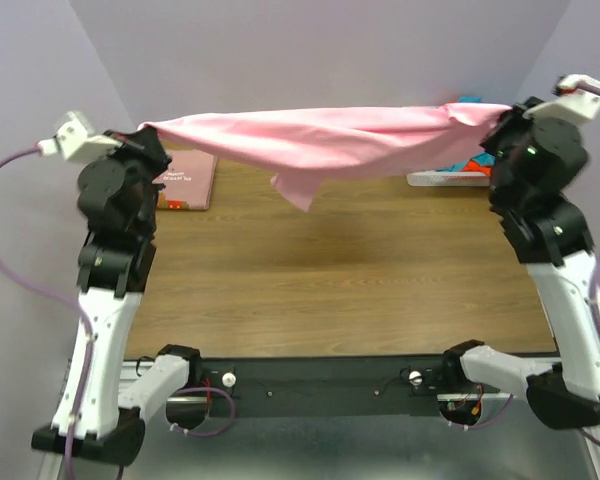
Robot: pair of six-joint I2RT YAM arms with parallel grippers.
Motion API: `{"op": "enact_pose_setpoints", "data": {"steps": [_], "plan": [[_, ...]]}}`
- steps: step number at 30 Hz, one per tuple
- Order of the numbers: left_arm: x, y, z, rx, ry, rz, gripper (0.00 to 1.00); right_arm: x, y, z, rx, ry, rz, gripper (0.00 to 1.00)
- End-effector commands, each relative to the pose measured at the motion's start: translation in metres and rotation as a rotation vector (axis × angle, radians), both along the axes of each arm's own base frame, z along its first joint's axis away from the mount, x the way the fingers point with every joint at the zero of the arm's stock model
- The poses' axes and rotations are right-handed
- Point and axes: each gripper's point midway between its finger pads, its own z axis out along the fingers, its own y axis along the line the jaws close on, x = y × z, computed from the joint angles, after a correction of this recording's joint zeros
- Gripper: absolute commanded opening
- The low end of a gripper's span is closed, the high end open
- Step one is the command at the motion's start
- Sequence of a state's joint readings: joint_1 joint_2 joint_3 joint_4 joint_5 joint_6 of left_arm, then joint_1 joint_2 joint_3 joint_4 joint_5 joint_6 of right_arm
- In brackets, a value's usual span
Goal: Fold and stack the t-shirts
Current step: Flatten the tshirt out
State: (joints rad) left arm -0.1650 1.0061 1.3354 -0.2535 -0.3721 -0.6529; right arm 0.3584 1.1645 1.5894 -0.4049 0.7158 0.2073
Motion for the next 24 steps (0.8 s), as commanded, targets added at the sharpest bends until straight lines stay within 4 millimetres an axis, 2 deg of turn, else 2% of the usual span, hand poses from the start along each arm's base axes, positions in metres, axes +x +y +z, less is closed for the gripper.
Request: {"op": "enact_pose_setpoints", "data": {"steps": [1,3,4,7,9,11,12,15,16,18,19,21,22,23,24], "plan": [[-0.075,0.032,0.058,-0.016,-0.185,0.104,0.0,-0.048,-0.014,0.057,-0.015,-0.145,0.039,0.01],[-0.099,0.039,0.071,-0.028,-0.239,0.127,0.0,-0.064,-0.016,0.071,-0.006,-0.192,0.065,0.0],[-0.121,0.044,0.082,-0.041,-0.29,0.134,0.0,-0.077,-0.02,0.08,-0.004,-0.222,0.072,0.0],[-0.151,0.05,0.095,-0.054,-0.359,0.141,0.0,-0.09,-0.023,0.09,-0.005,-0.252,0.079,0.01],[-0.158,0.047,0.098,-0.053,-0.377,0.119,0.0,-0.095,-0.027,0.094,-0.011,-0.262,0.071,0.0],[-0.153,0.045,0.091,-0.049,-0.363,0.111,0.0,-0.091,-0.027,0.094,-0.021,-0.252,0.059,0.0],[-0.148,0.044,0.088,-0.049,-0.352,0.109,0.0,-0.081,-0.025,0.089,-0.028,-0.229,0.053,0.01],[-0.113,0.038,0.055,-0.038,-0.248,0.107,0.0,-0.055,-0.018,0.072,-0.05,-0.163,0.041,0.0],[-0.091,0.034,0.03,-0.026,-0.174,0.104,0.0,-0.035,-0.012,0.056,-0.066,-0.11,0.032,0.0],[-0.071,0.034,-0.009,-0.047,-0.074,0.124,0.0,-0.01,-0.01,0.031,-0.087,-0.031,-0.013,0.0],[-0.053,0.031,-0.053,-0.039,0.032,0.131,0.0,0.016,-0.003,-0.001,-0.11,0.048,-0.026,0.01],[-0.04,0.031,-0.106,-0.073,0.146,0.151,0.03,0.04,0.004,-0.04,-0.127,0.13,-0.03,0.01],[-0.035,0.028,-0.153,-0.073,0.249,0.154,0.2,0.053,0.008,-0.063,-0.129,0.175,-0.019,0.03],[-0.031,0.026,-0.18,-0.067,0.315,0.15,0.6,0.073,0.009,-0.112,-0.132,0.264,-0.02,0.04],[-0.03,0.027,-0.2,-0.067,0.352,0.162,0.92,0.086,0.013,-0.137,-0.128,0.308,0.009,0.06]]}}
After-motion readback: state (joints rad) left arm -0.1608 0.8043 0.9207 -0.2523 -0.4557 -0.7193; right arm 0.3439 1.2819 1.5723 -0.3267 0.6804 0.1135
